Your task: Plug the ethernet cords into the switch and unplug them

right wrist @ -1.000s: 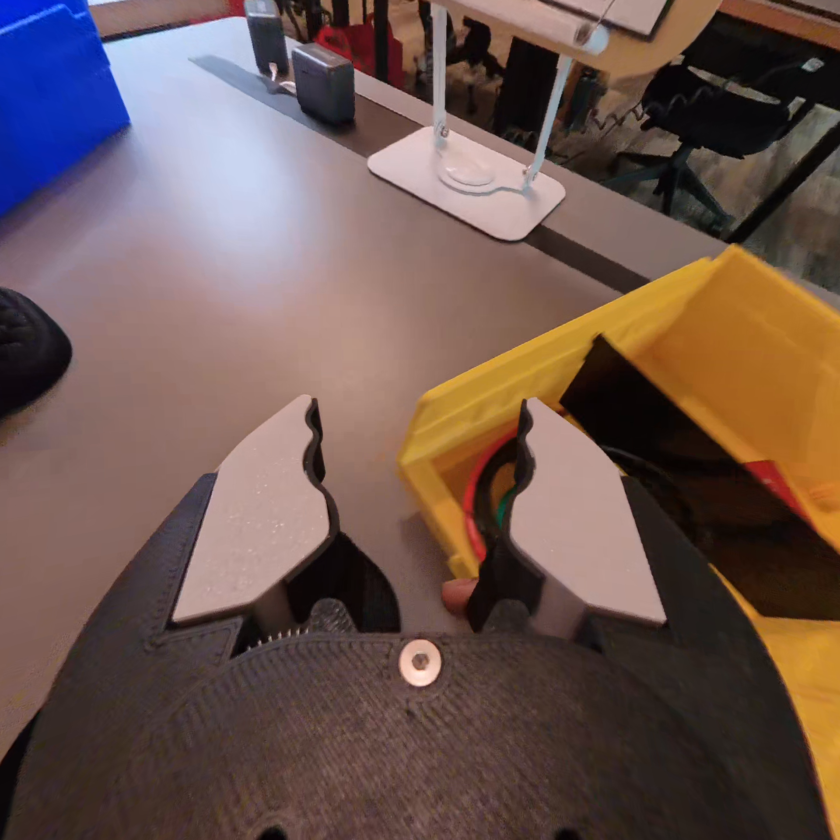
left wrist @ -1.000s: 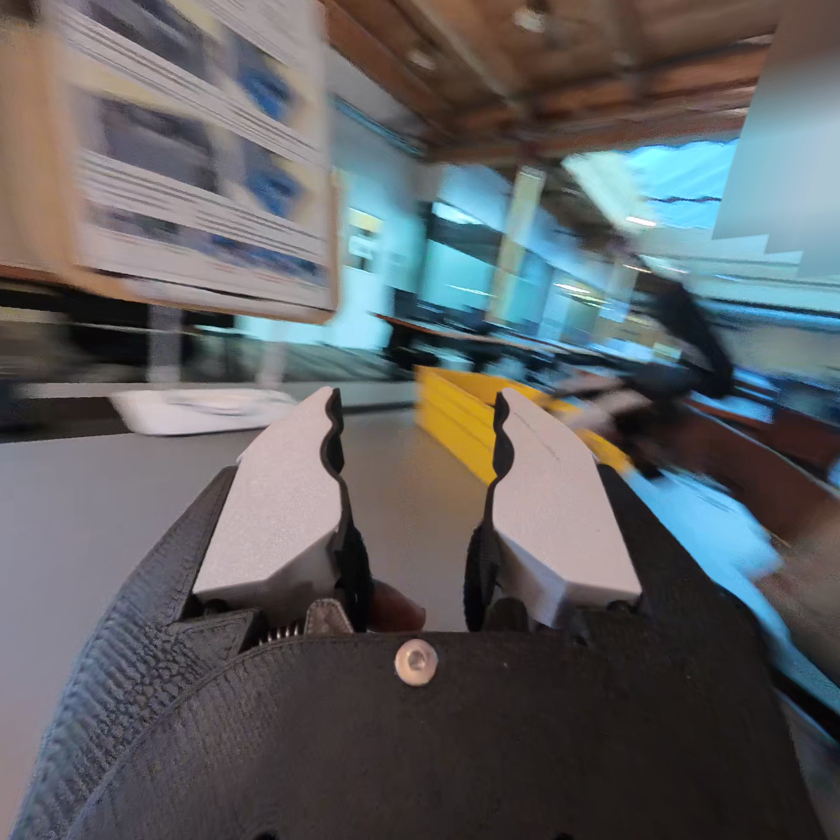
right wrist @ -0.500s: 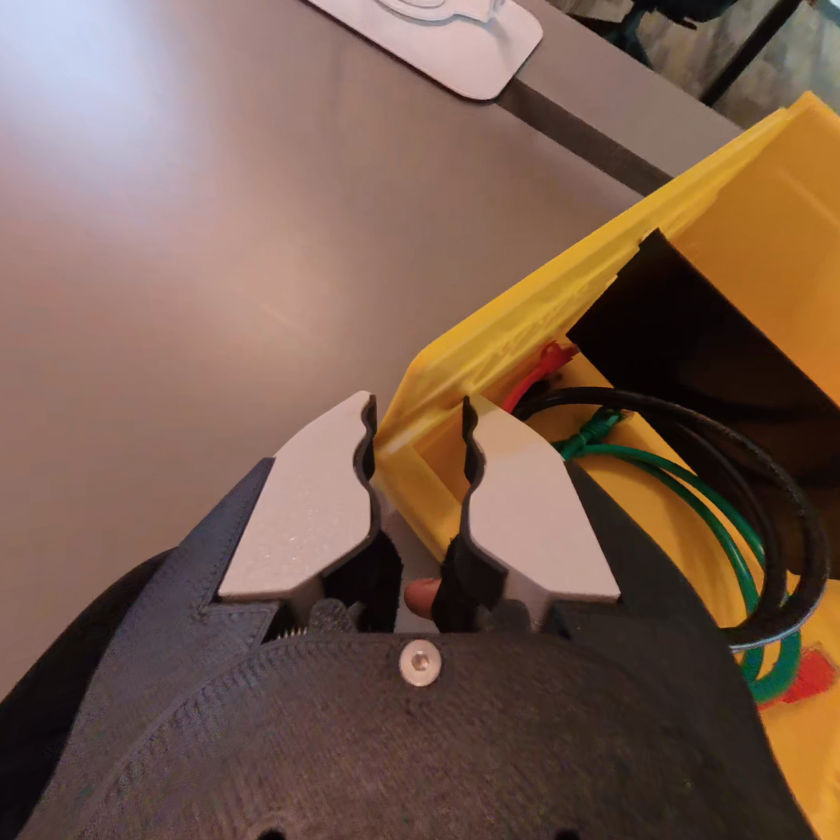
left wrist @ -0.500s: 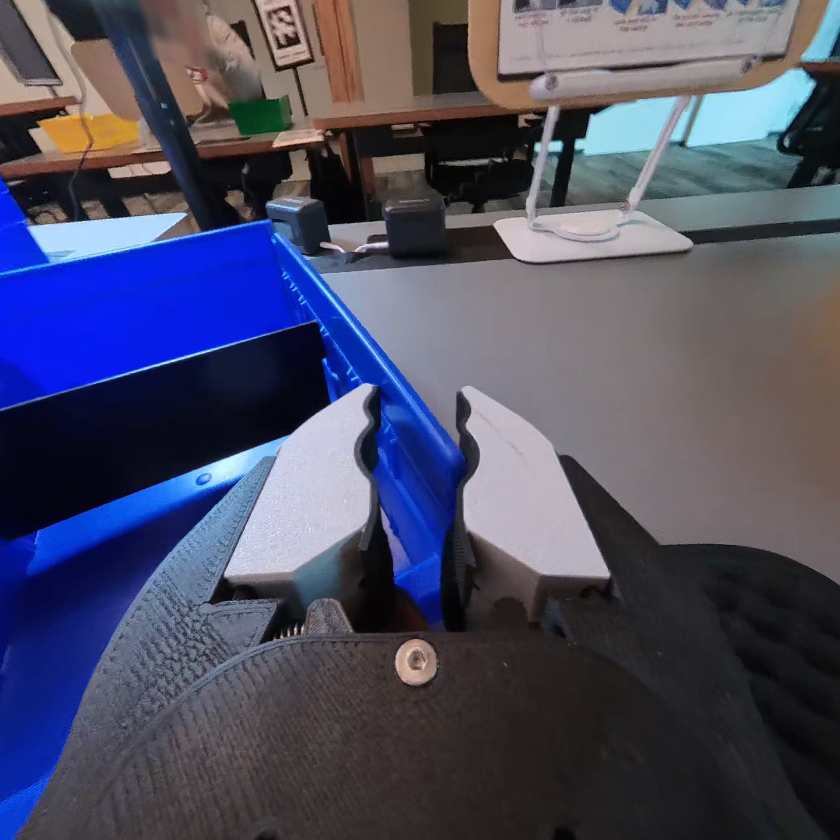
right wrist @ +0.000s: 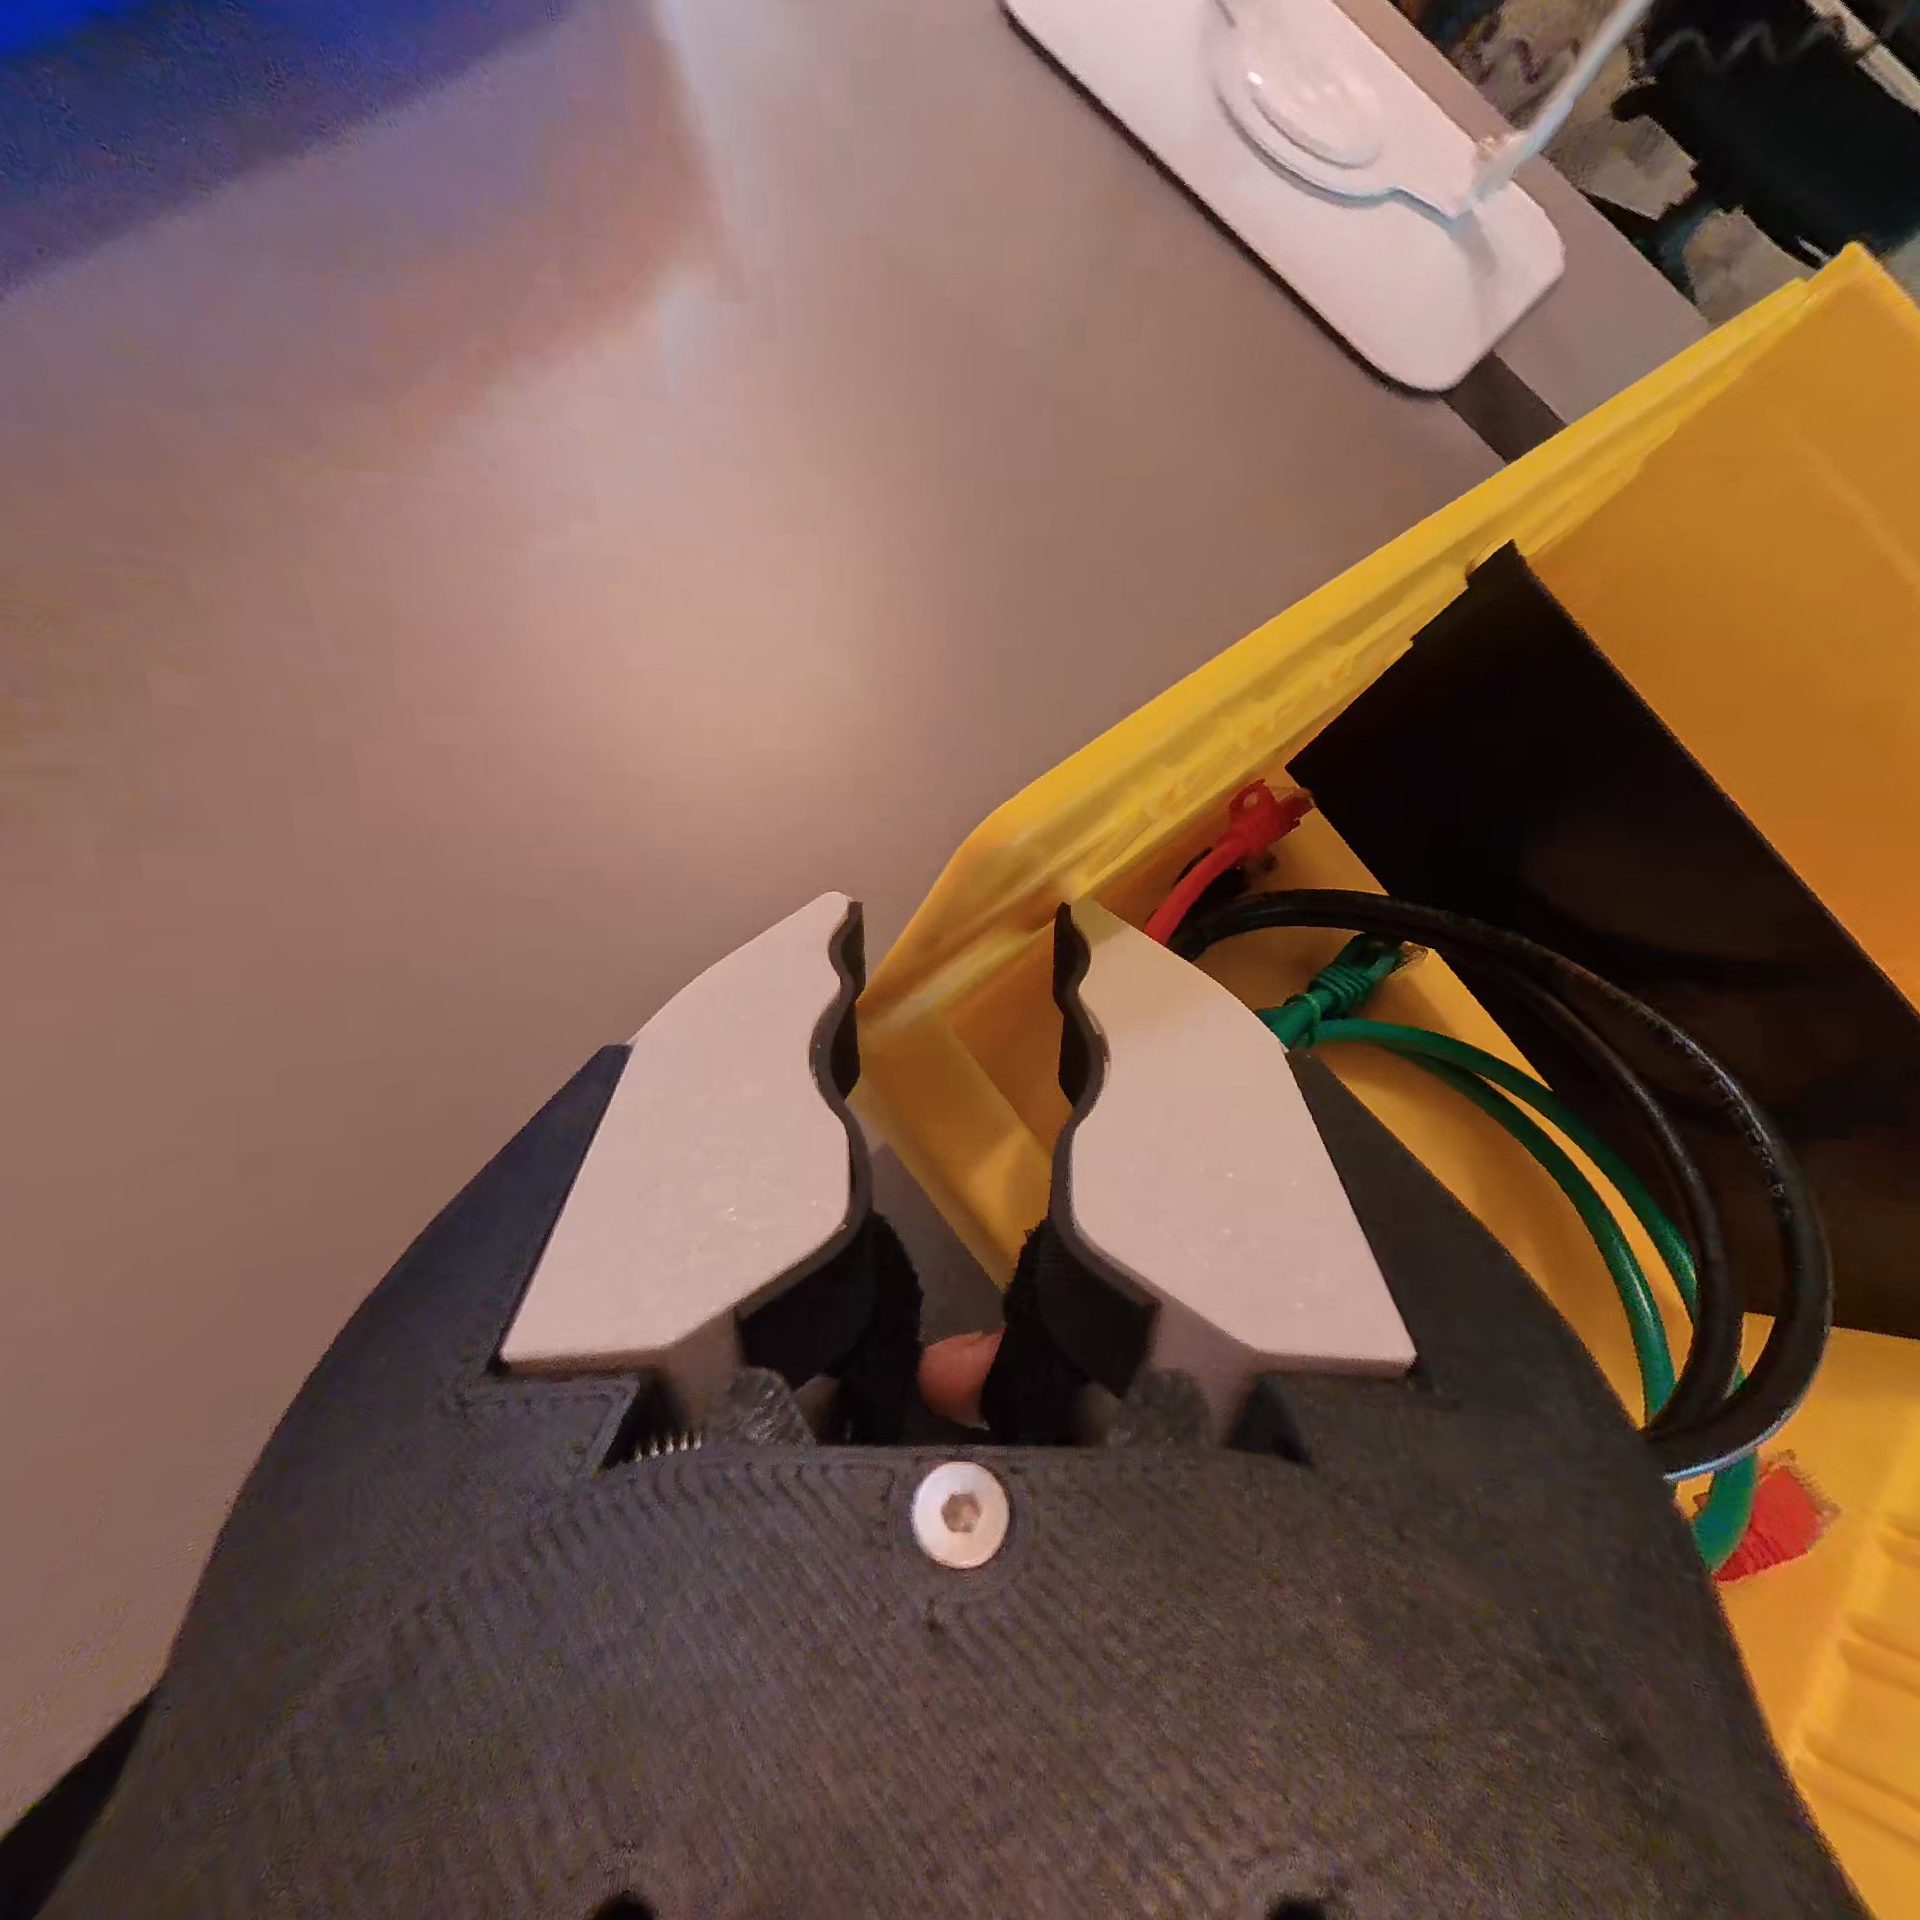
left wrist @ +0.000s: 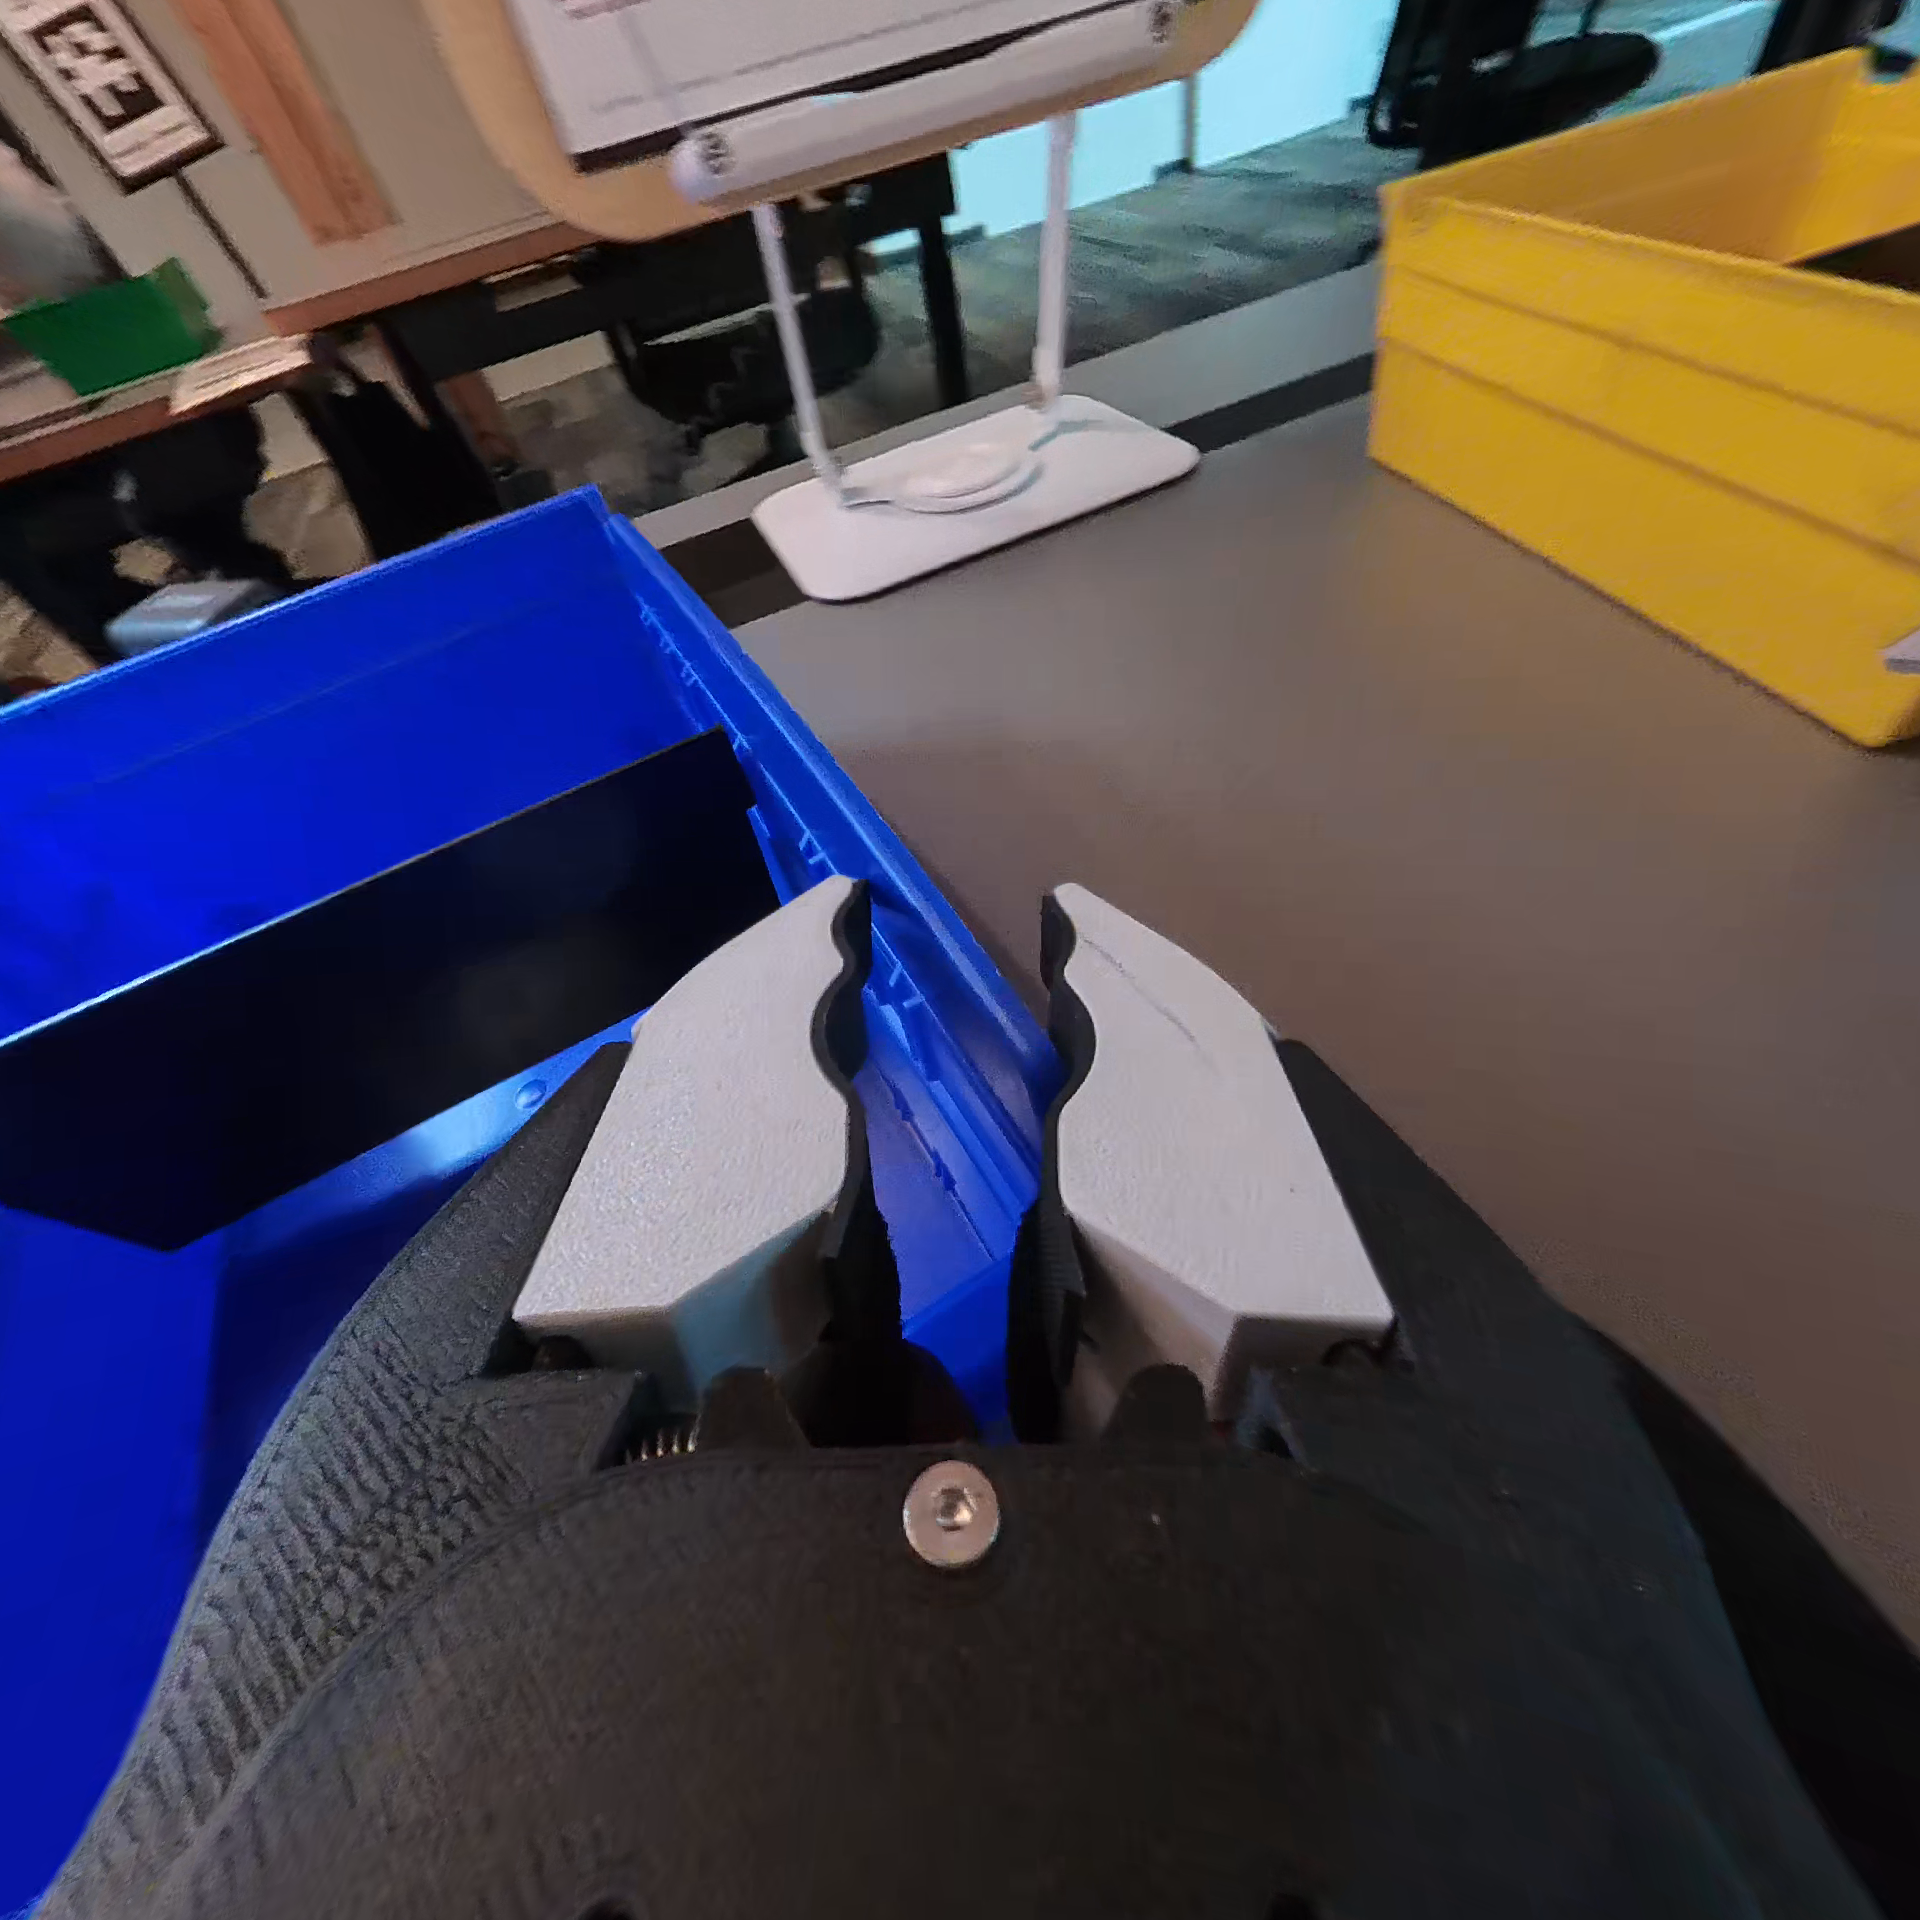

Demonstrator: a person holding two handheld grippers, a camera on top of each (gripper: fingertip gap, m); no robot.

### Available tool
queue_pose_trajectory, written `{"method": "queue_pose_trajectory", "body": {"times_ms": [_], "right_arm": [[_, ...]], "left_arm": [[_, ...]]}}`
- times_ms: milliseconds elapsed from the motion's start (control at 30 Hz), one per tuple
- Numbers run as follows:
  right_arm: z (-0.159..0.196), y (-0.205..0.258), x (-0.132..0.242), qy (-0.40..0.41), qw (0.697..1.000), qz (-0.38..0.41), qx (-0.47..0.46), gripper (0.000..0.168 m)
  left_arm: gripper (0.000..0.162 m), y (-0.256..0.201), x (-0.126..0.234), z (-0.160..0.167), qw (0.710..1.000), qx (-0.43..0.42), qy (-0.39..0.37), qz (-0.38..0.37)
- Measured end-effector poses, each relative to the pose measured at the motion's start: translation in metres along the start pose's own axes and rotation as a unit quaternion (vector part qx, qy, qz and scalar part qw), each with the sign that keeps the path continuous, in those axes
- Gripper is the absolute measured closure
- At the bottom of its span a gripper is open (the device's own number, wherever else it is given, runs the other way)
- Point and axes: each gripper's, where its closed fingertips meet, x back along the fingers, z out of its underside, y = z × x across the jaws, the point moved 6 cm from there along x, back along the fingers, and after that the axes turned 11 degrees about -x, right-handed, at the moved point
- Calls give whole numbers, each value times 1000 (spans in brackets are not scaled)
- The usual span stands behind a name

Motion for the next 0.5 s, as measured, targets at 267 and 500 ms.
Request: {"method": "queue_pose_trajectory", "body": {"times_ms": [267, 500], "right_arm": [[-18, 52, -11, -8, 997, -56, 45, 132], [-30, 77, -21, -18, 993, -102, 63, 132]], "left_arm": [[131, -39, -35, -28, 995, -26, -23, 90], [137, -49, -50, -39, 992, -8, -33, 123]]}}
